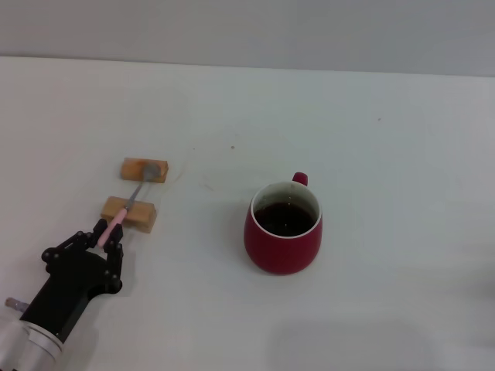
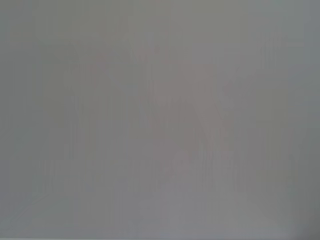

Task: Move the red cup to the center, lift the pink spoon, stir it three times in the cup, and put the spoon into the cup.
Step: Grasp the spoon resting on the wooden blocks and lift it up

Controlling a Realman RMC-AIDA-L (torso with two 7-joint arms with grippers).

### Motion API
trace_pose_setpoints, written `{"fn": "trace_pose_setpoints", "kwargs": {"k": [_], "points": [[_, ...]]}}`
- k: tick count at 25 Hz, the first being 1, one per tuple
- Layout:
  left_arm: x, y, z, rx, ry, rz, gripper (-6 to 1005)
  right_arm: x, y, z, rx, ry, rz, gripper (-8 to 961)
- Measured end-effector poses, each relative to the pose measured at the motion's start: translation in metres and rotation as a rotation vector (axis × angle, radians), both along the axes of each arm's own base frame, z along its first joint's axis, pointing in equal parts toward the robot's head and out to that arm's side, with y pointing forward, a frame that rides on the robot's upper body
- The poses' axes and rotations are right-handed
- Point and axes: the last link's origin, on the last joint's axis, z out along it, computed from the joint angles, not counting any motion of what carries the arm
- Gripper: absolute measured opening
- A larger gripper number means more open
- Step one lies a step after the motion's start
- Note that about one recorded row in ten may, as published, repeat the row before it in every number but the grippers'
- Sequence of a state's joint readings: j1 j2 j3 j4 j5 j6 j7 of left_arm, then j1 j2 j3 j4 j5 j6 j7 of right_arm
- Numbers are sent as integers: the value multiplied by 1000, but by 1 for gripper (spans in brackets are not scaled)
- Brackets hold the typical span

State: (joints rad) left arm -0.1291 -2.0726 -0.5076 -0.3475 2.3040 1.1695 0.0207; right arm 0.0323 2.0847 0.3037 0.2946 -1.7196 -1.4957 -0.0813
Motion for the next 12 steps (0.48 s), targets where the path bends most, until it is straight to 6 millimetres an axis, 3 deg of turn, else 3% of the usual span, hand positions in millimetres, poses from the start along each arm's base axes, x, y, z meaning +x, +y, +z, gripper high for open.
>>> {"fn": "trace_pose_setpoints", "kwargs": {"k": [6, 12], "points": [[-1, 1, 3, 20, 0, 6, 175, 0, 0, 0, 0, 0, 0, 0], [8, 4, 3, 28, -22, -25, 175, 0, 0, 0, 0, 0, 1, 0]]}}
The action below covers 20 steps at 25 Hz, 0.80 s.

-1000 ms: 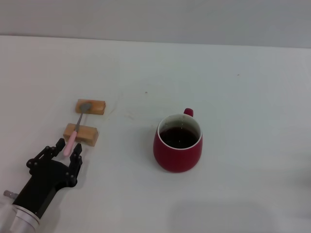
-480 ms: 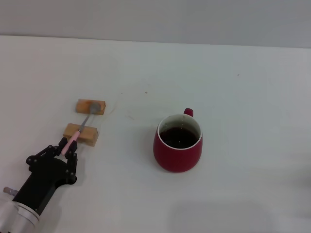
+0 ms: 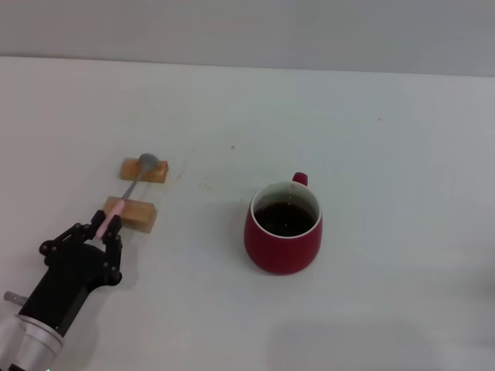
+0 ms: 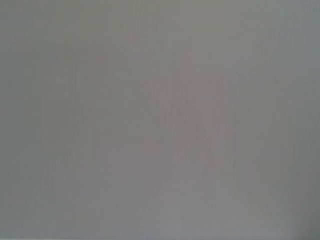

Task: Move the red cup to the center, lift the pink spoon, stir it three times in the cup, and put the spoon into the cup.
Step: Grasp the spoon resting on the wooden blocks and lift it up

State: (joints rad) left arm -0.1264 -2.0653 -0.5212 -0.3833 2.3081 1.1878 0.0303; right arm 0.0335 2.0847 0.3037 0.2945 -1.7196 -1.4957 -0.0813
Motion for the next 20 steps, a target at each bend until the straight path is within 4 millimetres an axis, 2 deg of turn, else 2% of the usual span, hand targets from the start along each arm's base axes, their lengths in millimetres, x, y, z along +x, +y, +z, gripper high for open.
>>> {"fn": "trace_pose_setpoints", "kwargs": {"k": [9, 10, 13, 15, 16, 20], "points": [[21, 20, -1, 7, 85, -130, 175, 0, 0, 0, 0, 0, 0, 0], [26, 29, 2, 24, 85, -145, 175, 0, 0, 0, 0, 0, 0, 0], [32, 41, 7, 32, 68, -153, 175, 0, 0, 0, -1, 0, 1, 0], [38, 62, 18, -2, 61, -132, 175, 0, 0, 0, -1, 0, 3, 0], [38, 62, 18, -2, 61, -132, 175, 0, 0, 0, -2, 0, 3, 0], [52, 92, 30, -68, 121, -100, 175, 0, 0, 0, -2, -1, 3, -1]]}}
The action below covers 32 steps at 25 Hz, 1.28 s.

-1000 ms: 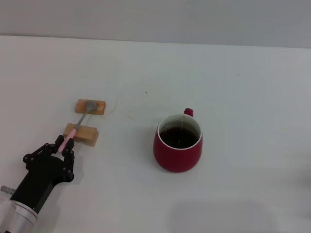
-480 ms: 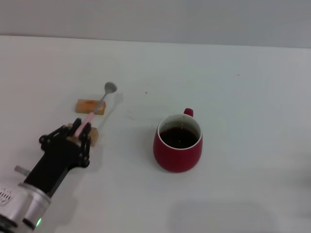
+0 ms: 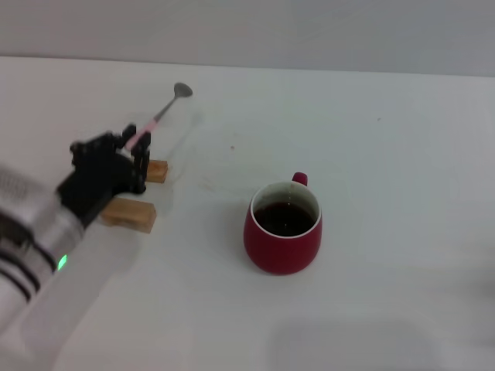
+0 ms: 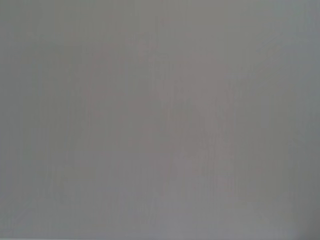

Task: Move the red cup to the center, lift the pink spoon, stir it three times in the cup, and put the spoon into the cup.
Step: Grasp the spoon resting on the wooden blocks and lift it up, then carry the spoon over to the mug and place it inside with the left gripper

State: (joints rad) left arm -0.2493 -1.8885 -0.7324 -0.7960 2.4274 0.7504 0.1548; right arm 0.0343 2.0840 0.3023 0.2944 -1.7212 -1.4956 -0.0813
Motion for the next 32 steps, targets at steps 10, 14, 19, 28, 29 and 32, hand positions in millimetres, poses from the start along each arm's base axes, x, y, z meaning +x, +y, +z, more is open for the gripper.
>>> {"fn": "trace_pose_setpoints", "kwargs": {"k": [10, 14, 19, 28, 29, 32], "points": [[71, 38, 40, -134, 227, 64, 175, 0, 0, 0, 0, -1, 0, -1], [100, 39, 44, -196, 348, 64, 175, 0, 1, 0, 0, -1, 2, -1], [134, 38, 37, -285, 474, 15, 175, 0, 1, 0, 2, 0, 2, -1], [166, 38, 51, -428, 534, -61, 175, 0, -2, -1, 1, 4, -7, -1], [169, 38, 54, -430, 549, -67, 174, 1, -3, -1, 1, 5, -9, -1], [179, 35, 62, -433, 569, -84, 174, 2, -4, -1, 2, 4, -15, -1]]}}
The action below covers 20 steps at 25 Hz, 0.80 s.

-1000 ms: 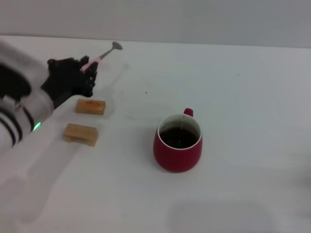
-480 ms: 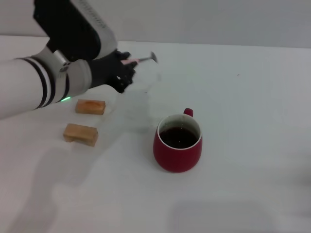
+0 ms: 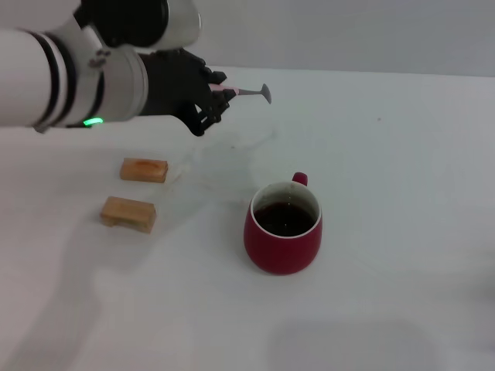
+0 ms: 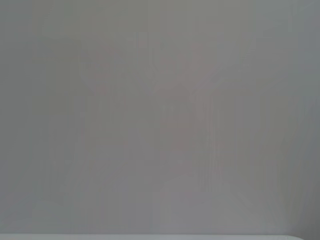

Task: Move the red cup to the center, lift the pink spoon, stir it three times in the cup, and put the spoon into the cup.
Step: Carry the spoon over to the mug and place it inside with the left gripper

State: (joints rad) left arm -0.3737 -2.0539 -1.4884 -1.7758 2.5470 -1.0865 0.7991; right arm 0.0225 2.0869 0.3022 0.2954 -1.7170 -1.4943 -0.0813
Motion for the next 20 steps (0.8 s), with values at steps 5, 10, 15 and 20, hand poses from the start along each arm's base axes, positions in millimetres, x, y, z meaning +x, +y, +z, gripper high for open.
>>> {"fn": "trace_pose_setpoints", "kwargs": {"k": [5, 10, 15, 20], "points": [[9, -5, 17, -23, 31, 6, 174, 2, -3, 2, 12, -2, -10, 0], [15, -15, 26, -63, 71, 6, 174, 5, -5, 6, 33, -3, -29, 0], [16, -25, 27, -106, 107, 7, 174, 13, -9, 15, 94, -1, -80, -1], [18, -36, 30, -129, 129, 0, 174, 22, -15, 28, 163, -21, -127, -1]]}}
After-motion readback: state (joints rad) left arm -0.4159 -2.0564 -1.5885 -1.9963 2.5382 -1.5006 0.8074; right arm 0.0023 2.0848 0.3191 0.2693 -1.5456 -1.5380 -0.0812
